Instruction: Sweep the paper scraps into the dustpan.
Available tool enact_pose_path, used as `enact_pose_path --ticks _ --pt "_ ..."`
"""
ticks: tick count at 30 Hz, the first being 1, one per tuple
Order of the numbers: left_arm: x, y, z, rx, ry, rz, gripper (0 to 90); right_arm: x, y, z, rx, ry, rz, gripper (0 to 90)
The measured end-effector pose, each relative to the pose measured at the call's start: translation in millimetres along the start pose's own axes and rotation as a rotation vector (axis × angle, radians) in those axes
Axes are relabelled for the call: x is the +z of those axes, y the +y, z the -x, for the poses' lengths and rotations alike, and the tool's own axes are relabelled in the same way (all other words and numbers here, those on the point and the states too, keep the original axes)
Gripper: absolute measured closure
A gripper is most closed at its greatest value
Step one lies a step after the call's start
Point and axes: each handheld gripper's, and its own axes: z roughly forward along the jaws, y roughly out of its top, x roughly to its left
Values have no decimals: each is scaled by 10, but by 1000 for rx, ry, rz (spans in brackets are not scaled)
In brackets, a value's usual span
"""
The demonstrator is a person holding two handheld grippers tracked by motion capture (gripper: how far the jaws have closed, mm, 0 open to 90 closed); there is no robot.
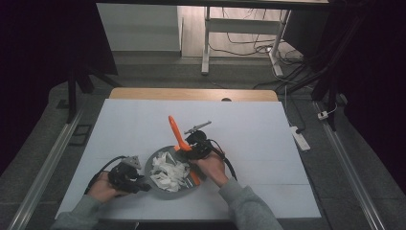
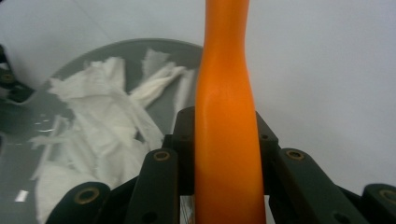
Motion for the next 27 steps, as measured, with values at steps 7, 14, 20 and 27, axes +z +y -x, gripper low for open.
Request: enact_pose_path --ticks 7,14,20,27 --pt "0 0 8 -3 3 5 614 -100 37 -56 -15 -11 50 704" --pt "3 0 3 -2 3 3 614 -206 44 4 -14 -54 88 704" --pt "5 -2 2 -2 2 3 614 -295 43 71 -9 -89 130 704" --pt "5 -5 4 -2 4 10 614 -367 37 147 12 -106 151 704"
